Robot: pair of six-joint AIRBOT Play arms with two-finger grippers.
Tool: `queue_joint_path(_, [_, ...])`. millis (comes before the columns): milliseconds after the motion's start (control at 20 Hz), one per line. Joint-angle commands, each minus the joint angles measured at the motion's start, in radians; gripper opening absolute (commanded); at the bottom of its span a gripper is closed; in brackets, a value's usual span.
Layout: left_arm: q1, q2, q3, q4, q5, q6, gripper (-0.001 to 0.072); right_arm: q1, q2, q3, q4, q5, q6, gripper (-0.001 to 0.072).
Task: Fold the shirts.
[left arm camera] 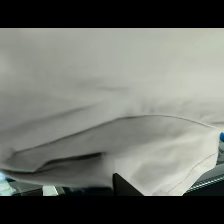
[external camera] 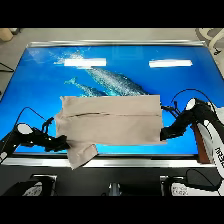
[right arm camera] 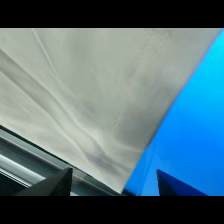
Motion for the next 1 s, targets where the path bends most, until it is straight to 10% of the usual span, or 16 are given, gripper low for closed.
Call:
queue_joint_path(0, [-0.001, 0.042, 0.004, -0.001, 0.008, 0.006, 0.0028, 0.002, 0.006, -0.038, 0.047, -0.049, 0.036, 0.0526])
queue_joint_path(200, [-0.001, 0.057, 0.004, -0.001, 0.014, 0.006, 0.0028, 0.002, 0.001, -0.054, 0.05, -0.044, 0.053, 0.0446])
queue_joint_path(300, [-0.001, 0.057, 0.005, -0.001, 0.025, 0.006, 0.0028, 0.002, 0.001, -0.054, 0.05, -0.042, 0.054, 0.0011])
queue_joint_path(950, [0.0, -0.117, 0.494, 0.054, 0.097, 0.045, 0.0023, 0.002, 0.028, 0.308, 0.132, -0.278, -0.047, 0.0013])
